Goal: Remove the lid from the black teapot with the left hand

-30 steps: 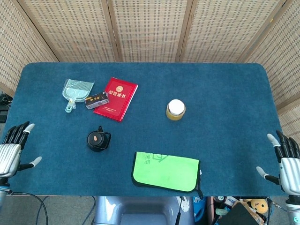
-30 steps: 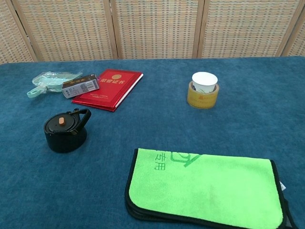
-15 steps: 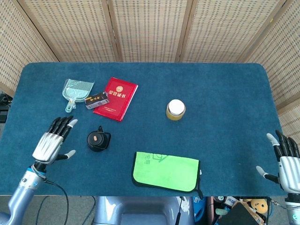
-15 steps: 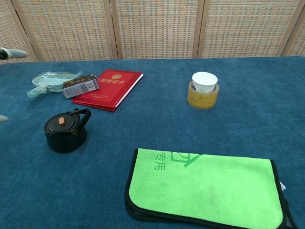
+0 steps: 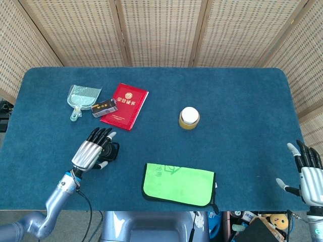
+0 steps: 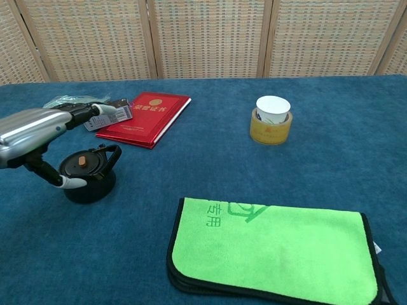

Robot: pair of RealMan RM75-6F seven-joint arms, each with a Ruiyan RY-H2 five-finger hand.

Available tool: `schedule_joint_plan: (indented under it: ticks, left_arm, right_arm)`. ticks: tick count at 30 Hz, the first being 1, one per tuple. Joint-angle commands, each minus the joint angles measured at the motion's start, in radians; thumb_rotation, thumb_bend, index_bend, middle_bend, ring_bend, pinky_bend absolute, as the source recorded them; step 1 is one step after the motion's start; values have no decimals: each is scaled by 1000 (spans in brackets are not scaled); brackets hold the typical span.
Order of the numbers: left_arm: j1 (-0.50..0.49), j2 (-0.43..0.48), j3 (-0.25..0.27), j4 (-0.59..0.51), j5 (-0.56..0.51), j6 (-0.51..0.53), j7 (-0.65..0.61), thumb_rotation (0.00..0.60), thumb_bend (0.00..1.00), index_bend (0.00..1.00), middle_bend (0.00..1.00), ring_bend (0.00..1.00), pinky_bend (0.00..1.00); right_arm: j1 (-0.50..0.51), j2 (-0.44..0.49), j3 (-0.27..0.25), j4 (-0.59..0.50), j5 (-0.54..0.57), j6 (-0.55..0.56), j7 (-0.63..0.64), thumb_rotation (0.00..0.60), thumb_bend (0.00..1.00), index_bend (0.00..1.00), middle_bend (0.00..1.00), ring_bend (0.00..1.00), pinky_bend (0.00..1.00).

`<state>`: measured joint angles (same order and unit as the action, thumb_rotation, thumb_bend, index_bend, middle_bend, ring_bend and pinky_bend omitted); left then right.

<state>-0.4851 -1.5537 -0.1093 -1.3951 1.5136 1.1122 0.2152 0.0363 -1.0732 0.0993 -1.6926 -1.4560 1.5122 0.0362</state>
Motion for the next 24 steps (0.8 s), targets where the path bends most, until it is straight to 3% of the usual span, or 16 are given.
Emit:
schedule_joint_plan:
  ticks: [1,24]
  left_arm:
    - [-22,-18,-7,7,-25,-27,25,600,204,0,0,0,0]
    - [-202,-102,-138,99,-269,-212,141,600,204,0,0,0,0]
  right_arm:
    - [2,0,1,2,5,-6,1,600,0,0,0,0,0]
    - [21,-3,15,24,64,-58,13,600,0,0,0,0,0]
